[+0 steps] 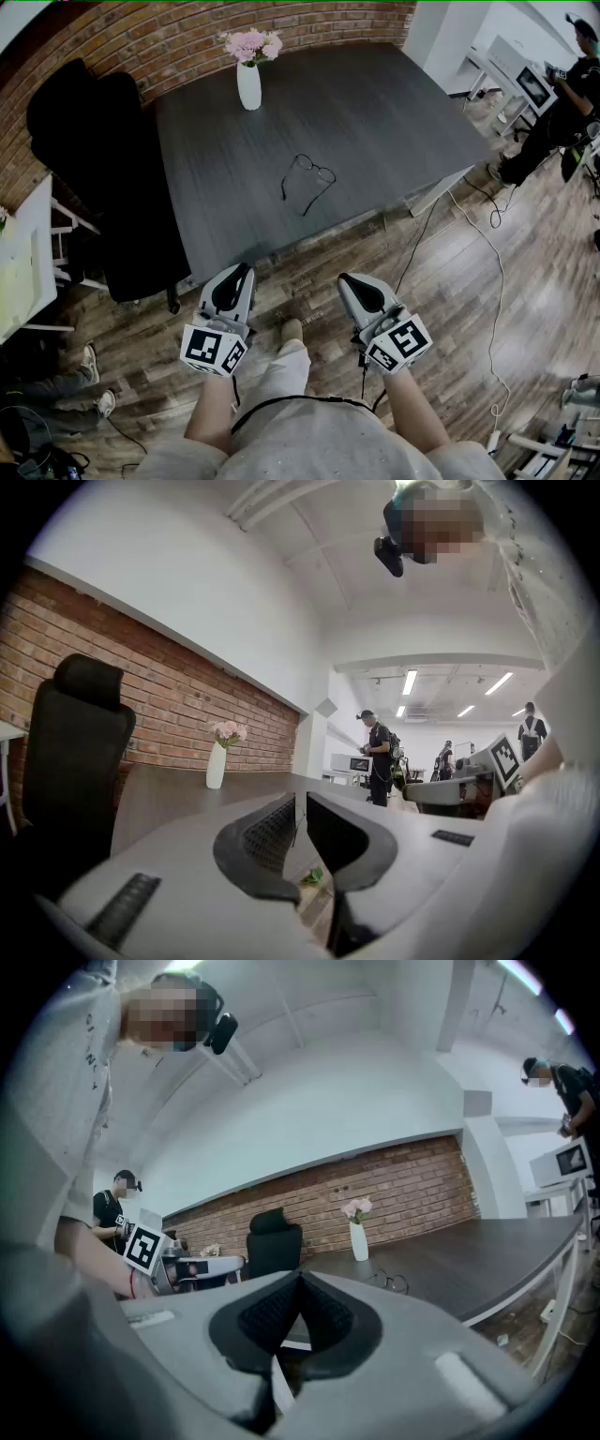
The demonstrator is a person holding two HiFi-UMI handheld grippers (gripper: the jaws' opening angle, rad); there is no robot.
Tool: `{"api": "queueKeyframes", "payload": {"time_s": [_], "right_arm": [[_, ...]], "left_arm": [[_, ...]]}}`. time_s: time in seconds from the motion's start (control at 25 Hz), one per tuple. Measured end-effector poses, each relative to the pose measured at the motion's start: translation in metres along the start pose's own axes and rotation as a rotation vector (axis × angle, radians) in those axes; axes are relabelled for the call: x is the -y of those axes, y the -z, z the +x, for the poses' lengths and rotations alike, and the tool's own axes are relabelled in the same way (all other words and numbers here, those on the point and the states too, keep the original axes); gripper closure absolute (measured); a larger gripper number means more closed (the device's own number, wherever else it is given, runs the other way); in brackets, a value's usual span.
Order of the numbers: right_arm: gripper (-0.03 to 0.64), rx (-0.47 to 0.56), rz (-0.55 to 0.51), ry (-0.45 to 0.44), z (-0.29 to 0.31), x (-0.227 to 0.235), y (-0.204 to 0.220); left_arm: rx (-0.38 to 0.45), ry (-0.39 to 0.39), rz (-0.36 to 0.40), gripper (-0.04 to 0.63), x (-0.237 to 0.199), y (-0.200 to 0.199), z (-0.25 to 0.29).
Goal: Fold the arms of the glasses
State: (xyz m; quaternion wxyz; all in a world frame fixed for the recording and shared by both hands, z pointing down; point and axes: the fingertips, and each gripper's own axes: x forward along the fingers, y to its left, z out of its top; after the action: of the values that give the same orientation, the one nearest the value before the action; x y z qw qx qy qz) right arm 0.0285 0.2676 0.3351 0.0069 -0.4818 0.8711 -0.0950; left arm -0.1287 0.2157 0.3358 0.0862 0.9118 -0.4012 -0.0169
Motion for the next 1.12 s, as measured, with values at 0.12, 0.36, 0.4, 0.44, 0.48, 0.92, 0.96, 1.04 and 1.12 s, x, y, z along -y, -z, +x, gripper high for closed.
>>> {"api": "queueKeyframes", "payload": {"time_s": [0.12,0.36,0.4,0.44,0.48,0.92,0.96,1.04,1.12], "right_arm": [[0.62,0.011,-0.009,0.004,0.027,0.022,-0.007],[0.62,0.001,-0.005,0.016,0.069,0.048,-0.006],[0.62,-0.004,-0.005,0.017,0.075,0.051,-0.004],[0.62,-0.008,-0.006,0.019,0.08,0.053,-0.003],[0.62,-0.011,-0.006,0.02,0.085,0.055,-0.001],[0.62,-0.045,-0.012,0.021,0.117,0.072,0.013],[0.619,-0.053,-0.015,0.017,0.12,0.075,0.014],[0.618,-0.065,-0.022,0.01,0.127,0.08,0.015],[0.618,-0.07,-0.022,0.004,0.135,0.086,0.017]], "left_arm": [[0.003,0.008,-0.001,0.561,-0.017,-0.009,0.033],[0.005,0.044,-0.01,0.561,-0.045,-0.011,0.08],[0.003,0.052,-0.014,0.561,-0.047,-0.011,0.086],[0.001,0.06,-0.018,0.561,-0.05,-0.01,0.092],[-0.001,0.069,-0.021,0.561,-0.054,-0.009,0.097],[0.0,0.104,-0.044,0.561,-0.075,0.003,0.125],[-0.001,0.11,-0.045,0.561,-0.075,0.002,0.128],[-0.007,0.127,-0.043,0.561,-0.076,0.002,0.135],[-0.014,0.141,-0.042,0.561,-0.077,0.004,0.141]]}}
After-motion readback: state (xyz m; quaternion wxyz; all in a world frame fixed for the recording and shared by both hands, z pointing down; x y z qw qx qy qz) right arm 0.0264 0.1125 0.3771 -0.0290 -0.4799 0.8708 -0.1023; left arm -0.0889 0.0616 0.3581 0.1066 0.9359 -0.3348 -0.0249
